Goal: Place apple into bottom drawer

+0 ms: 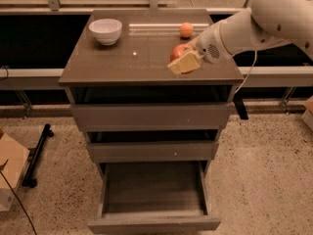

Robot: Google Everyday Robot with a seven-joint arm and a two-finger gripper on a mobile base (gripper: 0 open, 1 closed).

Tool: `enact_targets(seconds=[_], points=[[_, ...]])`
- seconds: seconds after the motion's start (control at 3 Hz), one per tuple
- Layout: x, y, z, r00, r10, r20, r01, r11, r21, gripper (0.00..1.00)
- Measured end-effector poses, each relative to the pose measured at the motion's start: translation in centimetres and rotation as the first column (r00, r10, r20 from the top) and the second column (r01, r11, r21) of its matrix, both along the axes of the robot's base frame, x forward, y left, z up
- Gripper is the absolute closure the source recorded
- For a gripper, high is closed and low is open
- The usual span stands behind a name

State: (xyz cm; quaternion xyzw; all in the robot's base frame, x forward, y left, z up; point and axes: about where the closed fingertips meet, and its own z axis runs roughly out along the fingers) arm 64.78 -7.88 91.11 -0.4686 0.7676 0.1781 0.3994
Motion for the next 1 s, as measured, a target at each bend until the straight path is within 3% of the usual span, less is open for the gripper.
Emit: enact_targets(seconds=[0.33,0.67,1.0], points=[[-5.7,0.5,-0.6,0.9995,0.029,-0.009,-0.029,1.000,0.011,1.00],[-10.2,1.6,-3.3,0.9988,0.040,-0.029,-0.039,0.999,0.039,1.00],[-12.1,2.9,-8.8,0.9949,0.022,-0.099,-0.017,0.999,0.050,1.00]])
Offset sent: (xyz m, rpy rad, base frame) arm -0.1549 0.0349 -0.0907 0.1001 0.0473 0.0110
